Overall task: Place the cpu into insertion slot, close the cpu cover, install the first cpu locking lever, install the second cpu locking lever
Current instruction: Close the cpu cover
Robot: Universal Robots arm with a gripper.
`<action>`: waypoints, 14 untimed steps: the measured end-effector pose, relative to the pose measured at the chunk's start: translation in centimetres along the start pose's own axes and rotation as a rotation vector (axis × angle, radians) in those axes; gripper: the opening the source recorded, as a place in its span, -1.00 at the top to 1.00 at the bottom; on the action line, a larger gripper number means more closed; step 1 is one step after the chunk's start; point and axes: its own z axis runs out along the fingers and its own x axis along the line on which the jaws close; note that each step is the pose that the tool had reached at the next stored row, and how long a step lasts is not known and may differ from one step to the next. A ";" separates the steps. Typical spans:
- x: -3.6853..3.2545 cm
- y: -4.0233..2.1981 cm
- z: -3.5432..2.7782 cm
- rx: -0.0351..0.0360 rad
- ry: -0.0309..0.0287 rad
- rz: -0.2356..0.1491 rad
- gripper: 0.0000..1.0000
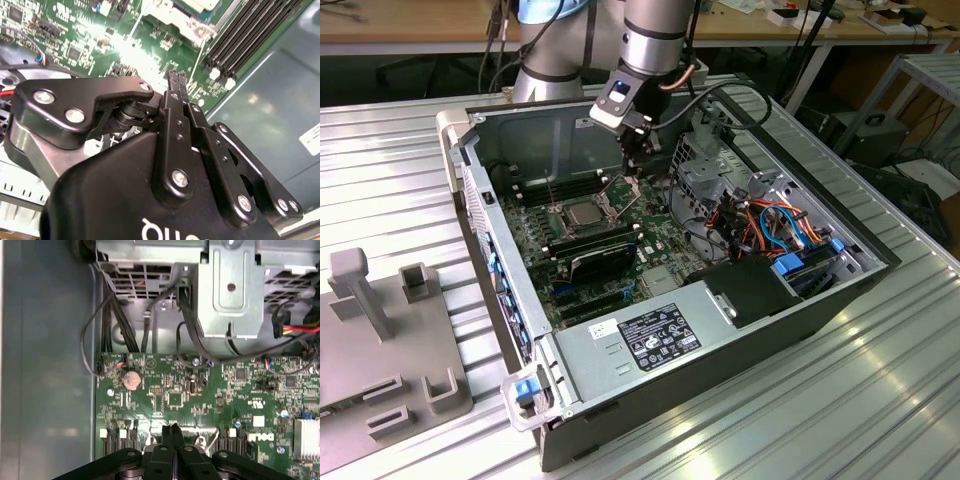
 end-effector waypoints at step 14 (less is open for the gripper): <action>0.10 2.21 1.21 0.0000 -0.0024 0.000 0.79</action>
